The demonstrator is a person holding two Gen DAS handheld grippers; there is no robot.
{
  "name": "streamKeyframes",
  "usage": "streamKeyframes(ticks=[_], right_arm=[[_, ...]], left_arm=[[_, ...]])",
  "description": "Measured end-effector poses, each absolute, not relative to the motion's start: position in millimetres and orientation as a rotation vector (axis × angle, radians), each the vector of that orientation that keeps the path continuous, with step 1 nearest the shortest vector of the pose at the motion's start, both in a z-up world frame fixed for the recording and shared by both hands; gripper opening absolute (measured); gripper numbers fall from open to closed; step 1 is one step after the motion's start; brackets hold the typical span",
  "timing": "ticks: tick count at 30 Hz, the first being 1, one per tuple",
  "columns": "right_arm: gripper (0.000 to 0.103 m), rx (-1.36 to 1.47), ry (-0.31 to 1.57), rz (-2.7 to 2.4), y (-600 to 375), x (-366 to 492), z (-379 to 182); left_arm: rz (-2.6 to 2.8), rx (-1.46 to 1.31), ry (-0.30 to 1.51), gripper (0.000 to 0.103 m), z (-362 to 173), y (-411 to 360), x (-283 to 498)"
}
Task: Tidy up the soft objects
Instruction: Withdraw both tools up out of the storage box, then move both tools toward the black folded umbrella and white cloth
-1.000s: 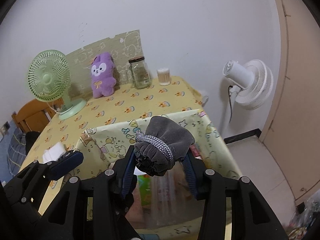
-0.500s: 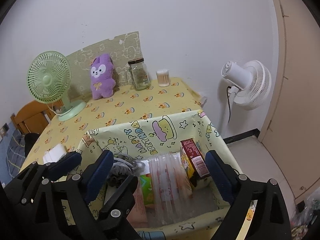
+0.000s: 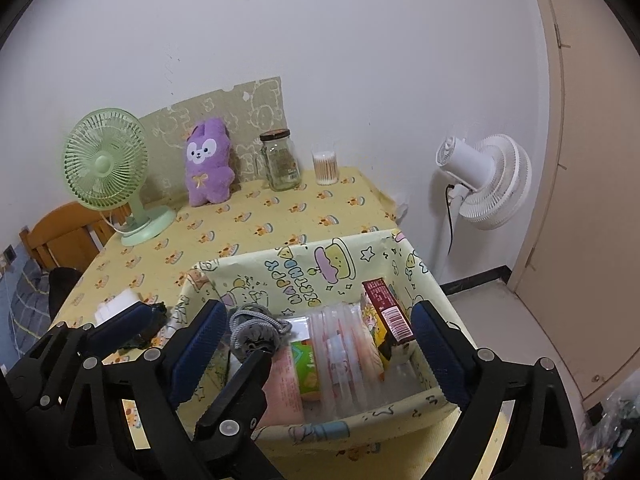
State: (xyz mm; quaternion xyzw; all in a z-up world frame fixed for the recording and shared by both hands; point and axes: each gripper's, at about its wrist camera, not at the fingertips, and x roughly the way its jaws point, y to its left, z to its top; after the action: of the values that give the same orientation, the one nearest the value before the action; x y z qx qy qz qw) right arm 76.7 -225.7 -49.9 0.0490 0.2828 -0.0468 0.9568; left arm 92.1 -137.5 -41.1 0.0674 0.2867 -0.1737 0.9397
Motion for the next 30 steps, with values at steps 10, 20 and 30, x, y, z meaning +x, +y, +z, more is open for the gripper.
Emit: streamKeyframes(ticks=[10, 20, 30], right_arm=[[0.096, 0.080, 0.544, -0.102, -212, 62, -34], [0.102, 0.069, 0.507, -0.110, -195, 48, -22], [0.103, 0.051, 0.468, -0.097, -172, 38, -12]], left_arm=[[-0.349, 0.120, 0.553, 0.090, -27, -123, 79], [-0.343, 0.094, 0.528, 0.091, -18, -105, 67], [-0.310, 0.065, 0.499, 0.097, -11, -80, 59]])
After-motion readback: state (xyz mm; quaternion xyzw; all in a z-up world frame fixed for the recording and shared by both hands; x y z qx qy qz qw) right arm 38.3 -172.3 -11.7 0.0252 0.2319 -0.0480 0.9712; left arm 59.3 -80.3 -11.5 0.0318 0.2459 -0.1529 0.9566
